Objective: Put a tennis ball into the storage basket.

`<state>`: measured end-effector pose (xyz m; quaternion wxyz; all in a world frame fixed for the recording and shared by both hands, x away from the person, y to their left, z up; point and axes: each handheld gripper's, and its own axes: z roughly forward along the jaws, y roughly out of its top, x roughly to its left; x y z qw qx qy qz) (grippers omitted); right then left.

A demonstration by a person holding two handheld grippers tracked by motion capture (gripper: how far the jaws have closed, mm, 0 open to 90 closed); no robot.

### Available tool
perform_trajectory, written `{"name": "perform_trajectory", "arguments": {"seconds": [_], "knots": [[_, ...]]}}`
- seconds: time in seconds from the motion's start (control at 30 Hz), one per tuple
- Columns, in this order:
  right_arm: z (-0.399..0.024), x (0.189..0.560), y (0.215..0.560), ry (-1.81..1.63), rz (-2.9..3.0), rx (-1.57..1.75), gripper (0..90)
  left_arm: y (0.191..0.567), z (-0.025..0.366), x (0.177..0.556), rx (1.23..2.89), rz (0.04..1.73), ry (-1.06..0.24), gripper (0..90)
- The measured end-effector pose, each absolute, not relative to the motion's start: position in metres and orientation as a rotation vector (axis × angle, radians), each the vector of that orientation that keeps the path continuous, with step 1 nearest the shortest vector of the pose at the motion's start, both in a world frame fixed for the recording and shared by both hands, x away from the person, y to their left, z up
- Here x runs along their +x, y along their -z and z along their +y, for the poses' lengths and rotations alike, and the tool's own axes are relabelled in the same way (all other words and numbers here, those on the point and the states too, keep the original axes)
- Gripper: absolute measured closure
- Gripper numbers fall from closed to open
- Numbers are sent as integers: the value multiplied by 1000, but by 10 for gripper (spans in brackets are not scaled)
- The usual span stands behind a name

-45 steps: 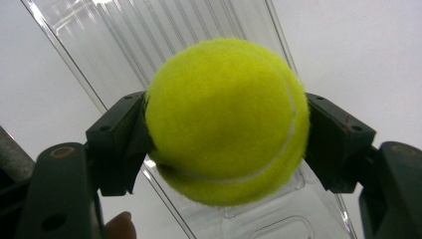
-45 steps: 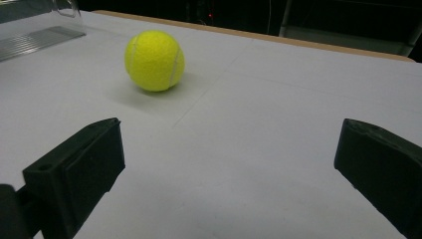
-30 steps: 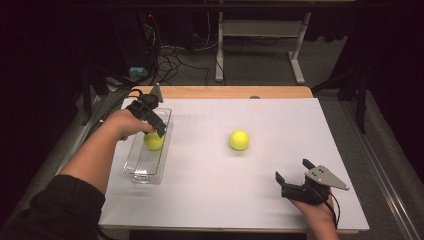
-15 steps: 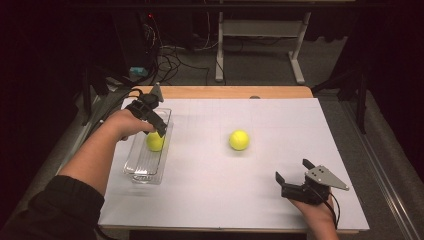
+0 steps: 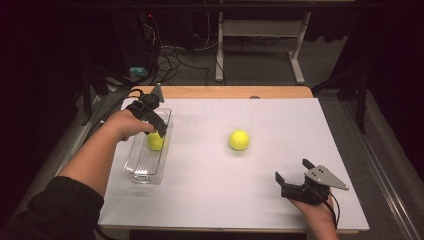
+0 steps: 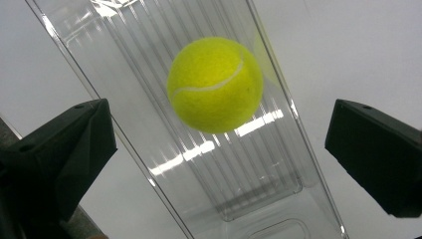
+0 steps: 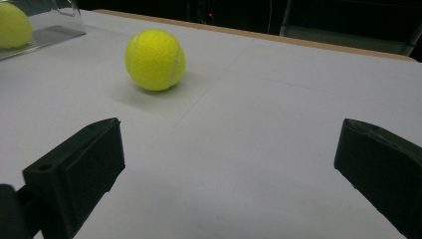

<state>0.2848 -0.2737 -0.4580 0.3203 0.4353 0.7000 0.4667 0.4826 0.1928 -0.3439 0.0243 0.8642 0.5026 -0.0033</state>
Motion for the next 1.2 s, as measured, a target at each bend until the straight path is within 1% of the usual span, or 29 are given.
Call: {"name": "perform_trajectory", "arguments": {"seconds": [0.67,1.2], "knots": [[-274,285,458,-1230,1839,1141,0,351,157,471,2765,1421,17,8],[-273,284,458,-1226,1844,1141,0,355,112,446,2839,1222,20,8]]}}
